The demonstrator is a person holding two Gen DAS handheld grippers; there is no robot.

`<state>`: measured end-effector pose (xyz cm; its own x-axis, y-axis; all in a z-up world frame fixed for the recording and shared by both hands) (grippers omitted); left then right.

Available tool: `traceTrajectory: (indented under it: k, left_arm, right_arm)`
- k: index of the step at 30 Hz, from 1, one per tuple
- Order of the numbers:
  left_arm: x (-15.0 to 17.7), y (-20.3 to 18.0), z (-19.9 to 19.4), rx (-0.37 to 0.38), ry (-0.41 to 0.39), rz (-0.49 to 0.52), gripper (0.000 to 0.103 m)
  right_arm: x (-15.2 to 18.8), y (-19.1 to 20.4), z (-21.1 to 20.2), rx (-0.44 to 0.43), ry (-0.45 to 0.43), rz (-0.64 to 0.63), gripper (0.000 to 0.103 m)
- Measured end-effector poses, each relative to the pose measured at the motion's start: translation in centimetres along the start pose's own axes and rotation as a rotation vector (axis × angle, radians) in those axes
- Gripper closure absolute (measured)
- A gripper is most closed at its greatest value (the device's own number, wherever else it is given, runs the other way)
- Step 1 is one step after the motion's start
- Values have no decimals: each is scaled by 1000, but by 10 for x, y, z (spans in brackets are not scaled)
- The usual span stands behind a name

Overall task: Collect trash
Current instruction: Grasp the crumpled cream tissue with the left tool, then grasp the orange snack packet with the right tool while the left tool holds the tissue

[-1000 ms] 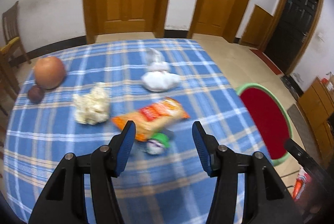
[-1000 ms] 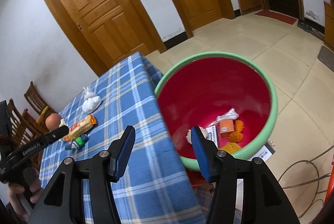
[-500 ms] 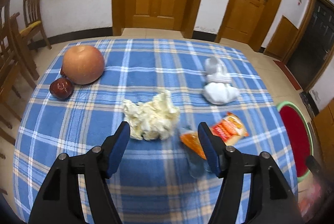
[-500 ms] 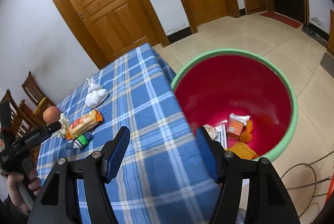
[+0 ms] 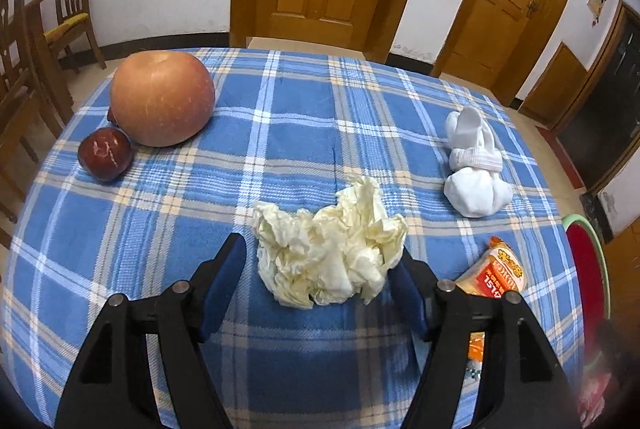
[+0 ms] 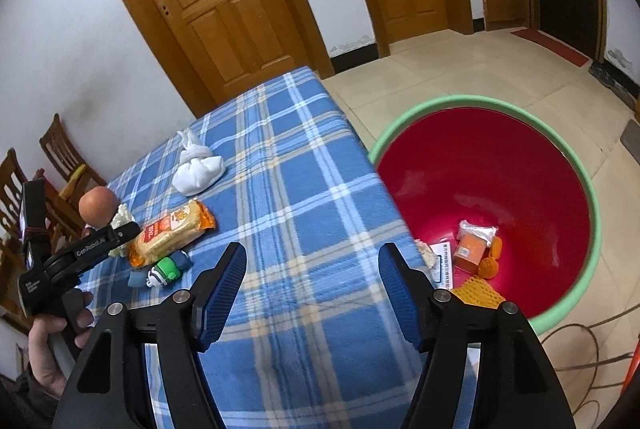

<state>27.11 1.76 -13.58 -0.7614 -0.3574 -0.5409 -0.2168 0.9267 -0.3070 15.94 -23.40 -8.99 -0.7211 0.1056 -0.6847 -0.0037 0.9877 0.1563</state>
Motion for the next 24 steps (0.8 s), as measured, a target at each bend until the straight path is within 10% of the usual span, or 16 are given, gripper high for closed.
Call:
traceTrajectory:
  k: [7, 24]
  left_arm:
    - [0, -2, -6, 68, -13, 12, 59]
    - [-8, 20, -29, 105, -44, -65, 61]
  right_arm:
    - [-10, 23, 14, -9, 9, -45, 33]
    - [-20, 92, 58, -138, 90, -69, 33]
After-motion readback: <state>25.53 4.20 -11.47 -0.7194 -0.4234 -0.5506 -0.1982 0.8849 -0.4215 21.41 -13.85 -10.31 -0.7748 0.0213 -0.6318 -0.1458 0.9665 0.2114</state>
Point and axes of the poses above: each gripper's, at about its wrist camera, not at the fingertips, and z roughly the way its jaws point, y to its left, x to its underside, the point moved 9 cm from there along z, roughly the way its jaws point, and after that the axes turned 12 degrees about -z, right-handed, at the moved point
